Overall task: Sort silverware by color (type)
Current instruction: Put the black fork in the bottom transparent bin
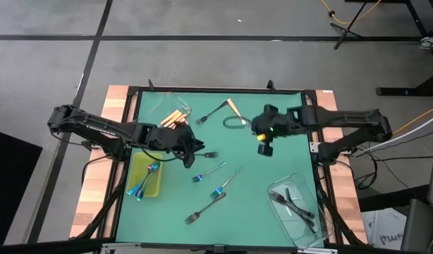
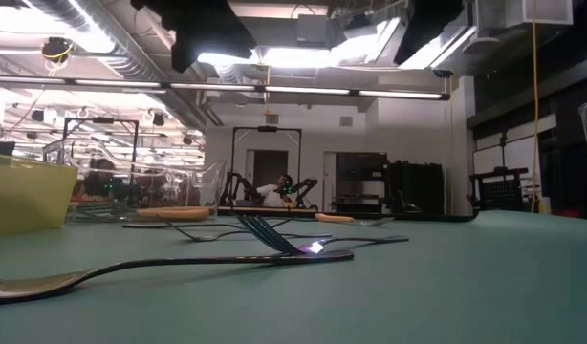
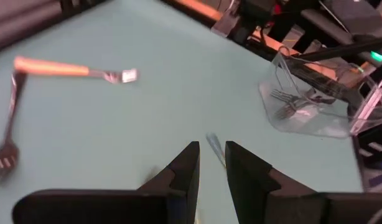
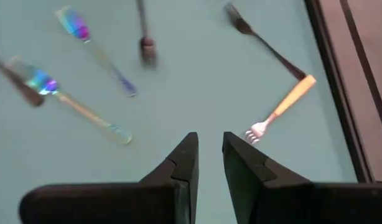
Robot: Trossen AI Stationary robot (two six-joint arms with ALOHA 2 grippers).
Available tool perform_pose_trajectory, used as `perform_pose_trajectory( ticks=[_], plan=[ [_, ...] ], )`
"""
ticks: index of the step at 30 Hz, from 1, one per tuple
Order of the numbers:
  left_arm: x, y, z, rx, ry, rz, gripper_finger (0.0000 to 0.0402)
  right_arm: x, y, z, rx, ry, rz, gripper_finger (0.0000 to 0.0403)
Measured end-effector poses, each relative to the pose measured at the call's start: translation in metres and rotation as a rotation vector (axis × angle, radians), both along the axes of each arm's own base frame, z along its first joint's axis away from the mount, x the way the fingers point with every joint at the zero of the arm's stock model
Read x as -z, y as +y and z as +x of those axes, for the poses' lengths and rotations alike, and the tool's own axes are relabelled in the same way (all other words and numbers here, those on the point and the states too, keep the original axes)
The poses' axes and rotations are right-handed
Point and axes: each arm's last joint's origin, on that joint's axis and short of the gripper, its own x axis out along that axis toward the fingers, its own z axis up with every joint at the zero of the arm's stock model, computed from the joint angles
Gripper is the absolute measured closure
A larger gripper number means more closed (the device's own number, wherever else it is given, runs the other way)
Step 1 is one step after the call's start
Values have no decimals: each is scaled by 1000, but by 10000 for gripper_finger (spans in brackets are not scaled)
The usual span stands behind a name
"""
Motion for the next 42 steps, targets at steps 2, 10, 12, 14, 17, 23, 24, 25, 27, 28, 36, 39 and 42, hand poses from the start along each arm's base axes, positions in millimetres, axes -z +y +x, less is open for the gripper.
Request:
perform_pose_trajectory(
  ticks=[2,10,12,14,17,23,24,25,27,28,36,39,42],
  plan=[
    [-1,1,0,8,3,52,330,-2,12,-3,-29,-1,-6,340],
    [5,1,6,6,36,143,330,-4,51,-9,-123,-34,10,340],
    [12,1,11,14,58,169,330,-5,56,-9,-134,-50,18,340],
    [21,2,17,24,101,194,330,-6,59,-8,-144,-65,22,340],
    [38,4,26,39,176,230,330,-6,62,-8,-156,-78,26,340],
    [72,10,41,68,319,280,330,-8,62,-5,-152,-109,31,340],
    [77,11,43,74,341,287,330,-8,62,-5,-152,-112,31,340],
    [83,12,45,79,363,293,331,-8,62,-5,-152,-111,31,340],
    [94,13,48,105,406,293,330,-8,62,-5,-152,-111,31,340],
    [100,14,49,121,426,287,331,-8,62,-5,-152,-111,31,340],
    [137,17,54,191,580,251,330,-8,62,-5,-152,-111,31,340],
    [146,17,53,197,623,250,330,-8,62,-5,-152,-111,31,340],
    [151,17,51,200,665,251,331,-8,62,-5,-152,-111,31,340]
  ],
)
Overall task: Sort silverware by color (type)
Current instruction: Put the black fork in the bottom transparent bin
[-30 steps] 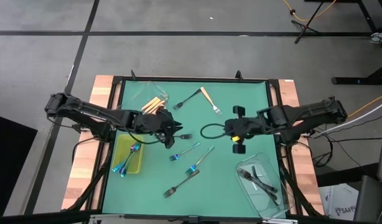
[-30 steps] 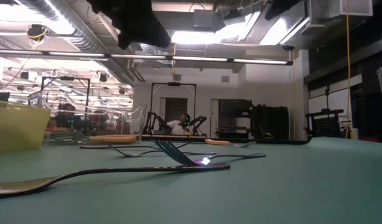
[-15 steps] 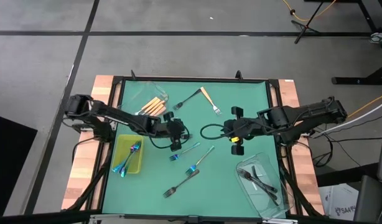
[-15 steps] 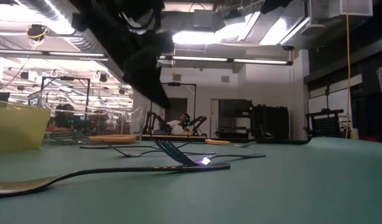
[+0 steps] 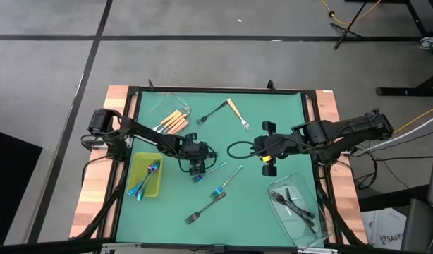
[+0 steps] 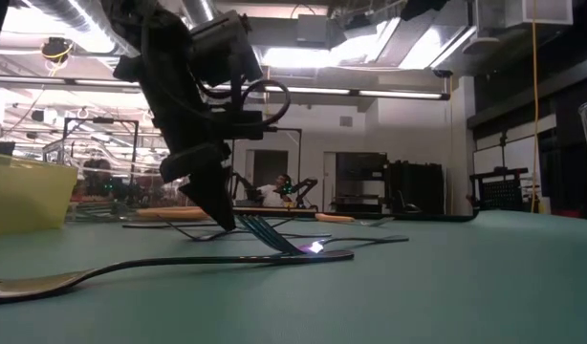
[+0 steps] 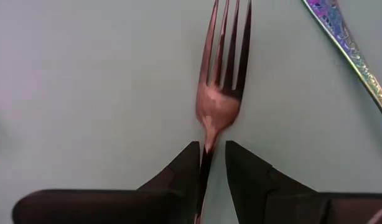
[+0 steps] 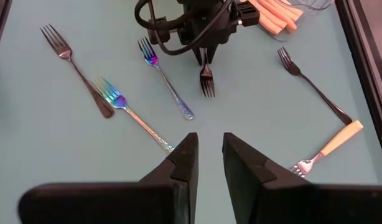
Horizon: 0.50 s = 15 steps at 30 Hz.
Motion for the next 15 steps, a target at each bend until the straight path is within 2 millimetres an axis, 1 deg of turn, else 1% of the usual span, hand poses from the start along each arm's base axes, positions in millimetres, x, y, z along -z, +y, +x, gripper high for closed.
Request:
perform_pose_trajectory(
  ticks=[8,12,15],
  plan=[
    [2,2,-3,-9,38,-14,331,0,0,0,27,-2,22,340],
    [3,6,-2,-5,40,-72,331,0,0,0,29,-2,24,340],
    [3,12,-2,-46,34,-119,331,0,0,0,28,-2,24,340]
  ],
)
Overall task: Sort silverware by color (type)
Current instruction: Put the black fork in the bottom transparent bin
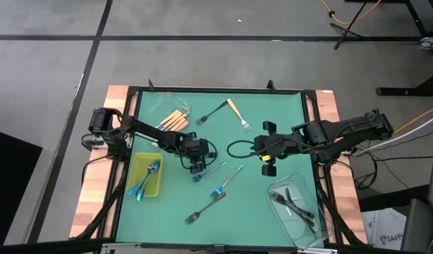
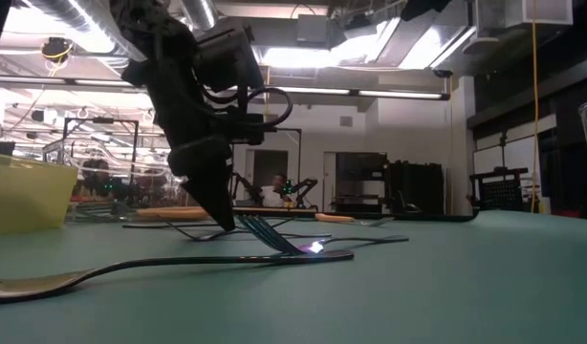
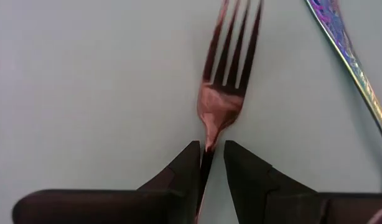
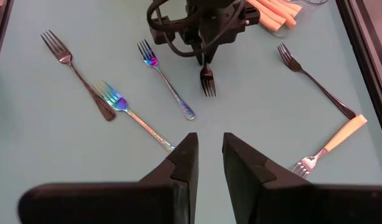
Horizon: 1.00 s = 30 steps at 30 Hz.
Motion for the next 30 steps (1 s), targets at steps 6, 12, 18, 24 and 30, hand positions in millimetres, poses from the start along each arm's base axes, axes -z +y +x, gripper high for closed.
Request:
perform_pose_trajectory(
  ticks=[6,12,18,24,30],
  plan=[
    [0,9,0,-27,-1,-41,336,0,0,0,0,0,0,340],
    [0,11,0,-33,1,-37,371,0,0,0,0,6,-2,340],
    [0,11,-1,-39,1,-26,395,6,-2,-8,4,98,-25,340],
    [0,11,1,-42,-17,-21,394,15,-3,-12,20,157,-30,340],
    [0,11,1,-86,-28,-39,393,30,-7,-25,33,185,-53,340]
  ],
)
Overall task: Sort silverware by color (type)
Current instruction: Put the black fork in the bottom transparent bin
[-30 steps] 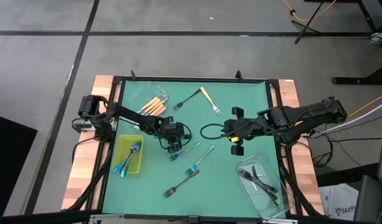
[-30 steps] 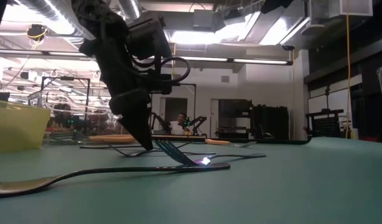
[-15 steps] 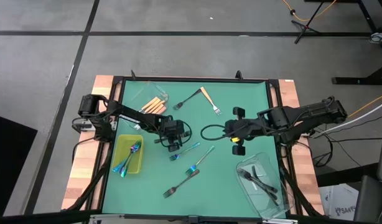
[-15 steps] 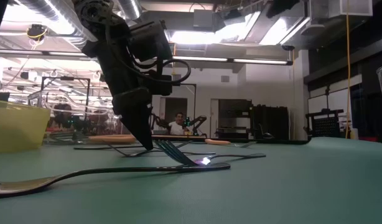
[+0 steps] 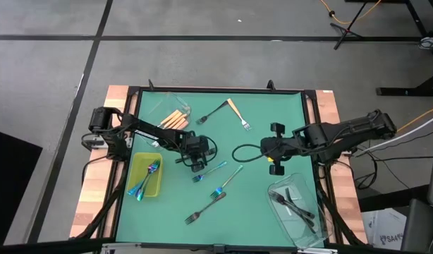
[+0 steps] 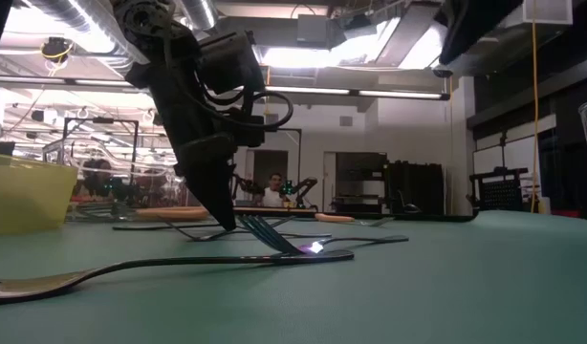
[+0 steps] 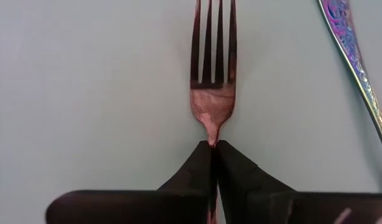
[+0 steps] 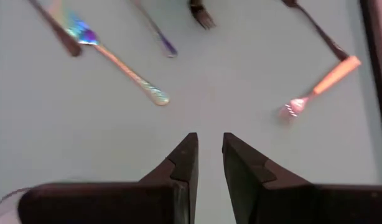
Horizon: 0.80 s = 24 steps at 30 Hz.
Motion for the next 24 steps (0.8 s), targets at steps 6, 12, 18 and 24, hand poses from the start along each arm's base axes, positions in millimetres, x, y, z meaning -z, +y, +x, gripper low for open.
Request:
perform_pose_trajectory(
  ticks=[6,12,18,24],
  plan=[
    [-1,0,3,-97,-55,-36,393,15,-8,-18,84,-33,-74,340],
    [-4,2,12,-190,-172,-59,393,34,-16,-36,211,-109,-89,340],
    [-11,4,22,-227,-305,-76,393,59,-19,-45,341,-173,-15,340],
    [-20,5,31,-239,-438,-89,393,85,-18,-43,477,-213,75,340]
  ],
)
